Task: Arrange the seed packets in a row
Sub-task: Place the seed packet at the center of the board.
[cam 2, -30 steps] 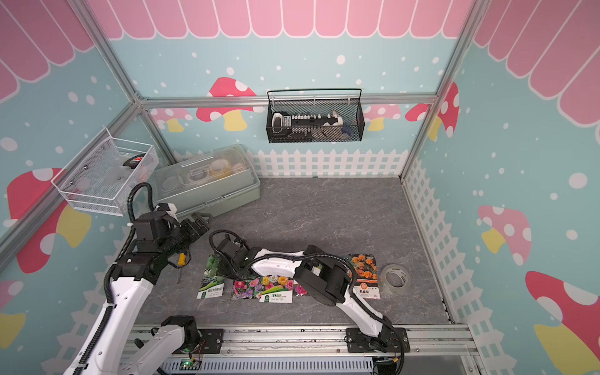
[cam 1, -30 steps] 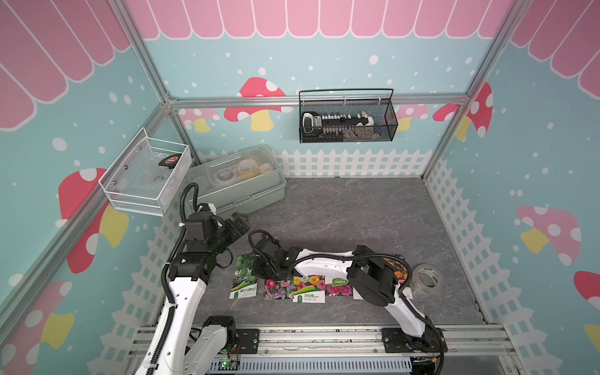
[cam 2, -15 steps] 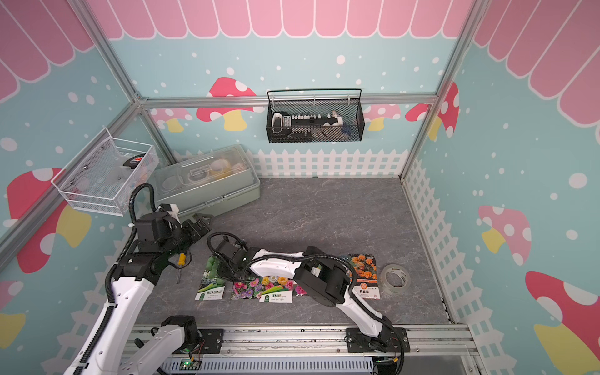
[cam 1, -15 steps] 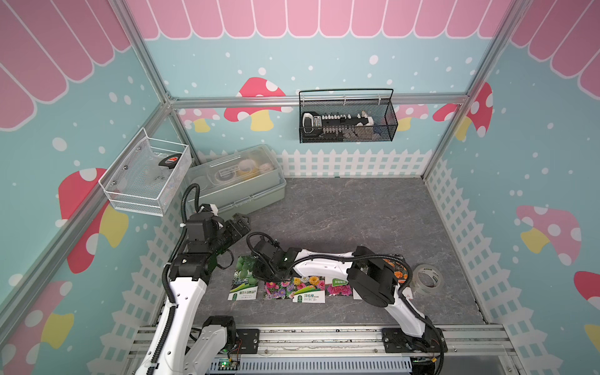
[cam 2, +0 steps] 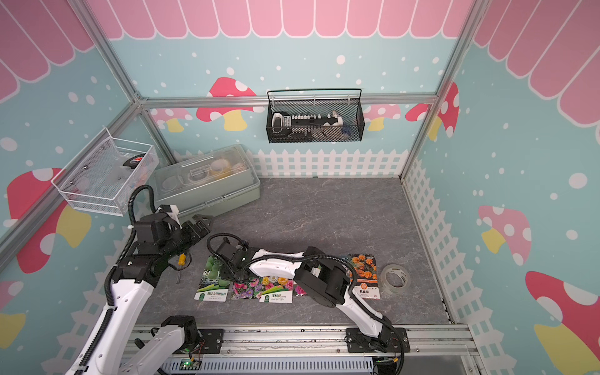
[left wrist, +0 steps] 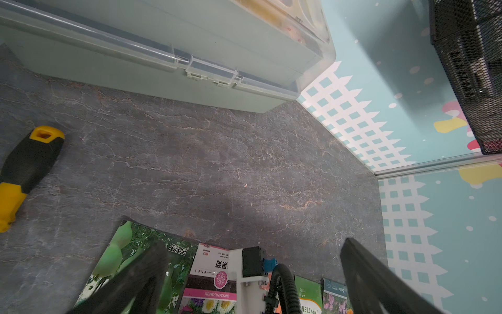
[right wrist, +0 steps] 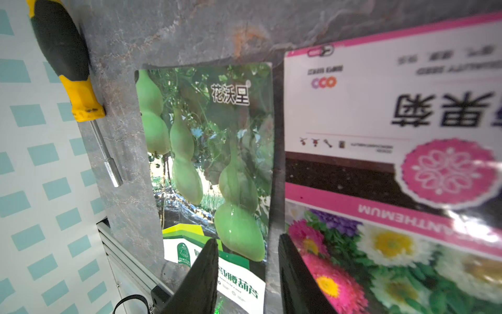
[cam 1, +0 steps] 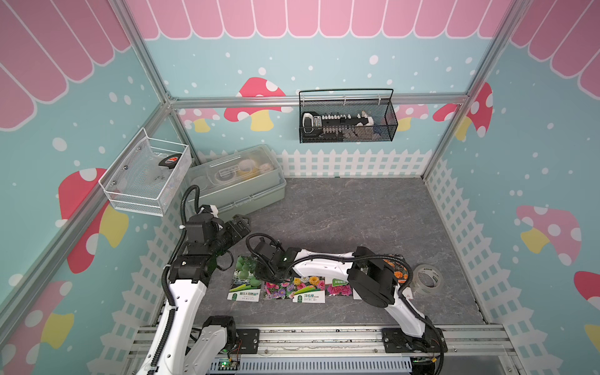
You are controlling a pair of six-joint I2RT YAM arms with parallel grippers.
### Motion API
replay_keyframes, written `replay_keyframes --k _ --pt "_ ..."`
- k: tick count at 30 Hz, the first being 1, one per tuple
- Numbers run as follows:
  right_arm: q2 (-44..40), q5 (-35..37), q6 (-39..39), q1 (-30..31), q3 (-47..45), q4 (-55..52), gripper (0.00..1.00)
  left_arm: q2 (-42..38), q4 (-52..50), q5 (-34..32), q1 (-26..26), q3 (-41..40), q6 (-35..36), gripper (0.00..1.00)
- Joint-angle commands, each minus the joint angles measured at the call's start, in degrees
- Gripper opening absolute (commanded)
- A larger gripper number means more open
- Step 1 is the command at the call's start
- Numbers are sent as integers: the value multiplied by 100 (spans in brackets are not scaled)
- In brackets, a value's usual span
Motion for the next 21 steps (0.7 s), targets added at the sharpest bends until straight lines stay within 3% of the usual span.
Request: replay_keyframes --k 1,8,13,21 --pt "-378 321 -45 17 -141 -274 38 -63 54 11 -32 -35 95 99" --pt "-1661 1150 -1048 -366 -1030 -380 42 223 -6 -4 -25 135 228 99" --pt "-2956 1857 -2306 -873 -1612 -609 43 441 278 -478 -20 202 271 99" --pt "-4786 2222 -4559 -2586 -2476 -642 49 588 1632 -1284 -4 -81 909 99"
